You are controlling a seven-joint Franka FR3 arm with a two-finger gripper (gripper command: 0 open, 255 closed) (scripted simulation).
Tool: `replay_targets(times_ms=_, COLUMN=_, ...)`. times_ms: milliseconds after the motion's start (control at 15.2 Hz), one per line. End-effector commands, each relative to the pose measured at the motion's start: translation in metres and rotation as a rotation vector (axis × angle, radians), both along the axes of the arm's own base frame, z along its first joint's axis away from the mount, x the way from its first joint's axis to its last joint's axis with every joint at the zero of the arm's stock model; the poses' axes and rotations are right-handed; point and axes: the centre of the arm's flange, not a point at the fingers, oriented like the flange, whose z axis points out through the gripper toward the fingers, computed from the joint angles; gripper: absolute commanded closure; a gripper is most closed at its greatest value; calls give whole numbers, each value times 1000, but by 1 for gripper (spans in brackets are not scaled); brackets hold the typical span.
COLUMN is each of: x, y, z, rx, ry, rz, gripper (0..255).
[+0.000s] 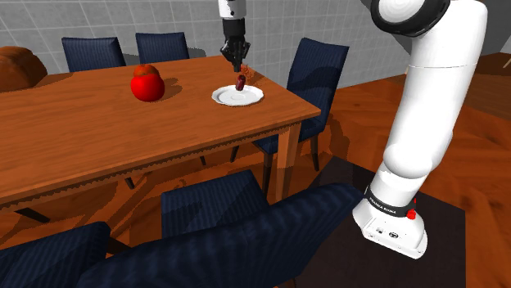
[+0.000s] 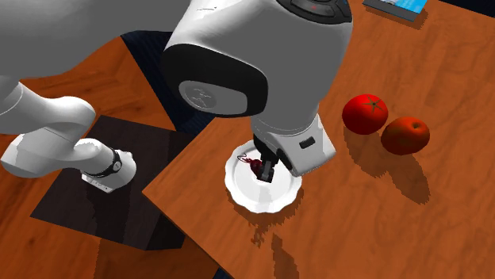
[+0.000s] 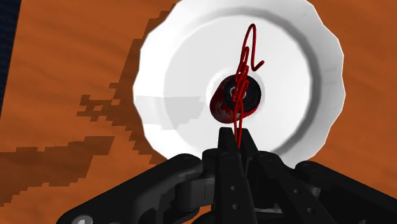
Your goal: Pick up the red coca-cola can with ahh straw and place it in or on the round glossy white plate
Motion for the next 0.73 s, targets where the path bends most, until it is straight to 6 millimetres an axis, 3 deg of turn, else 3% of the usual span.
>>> replay_targets(times_ms=0, x=0, y=-1, z=-10, rx=0, ry=-1, rz=0, gripper=255)
replay_targets(times_ms=528, x=0, y=-1, z=-16, rx=0, ry=-1, rz=0, gripper=255)
replay_targets(times_ms=594, x=0, y=-1, z=-16, rx=0, ry=-1, rz=0, gripper=0)
replay_targets(times_ms=660, x=0, y=-1, z=-16, rx=0, ry=-1, rz=0, gripper=0)
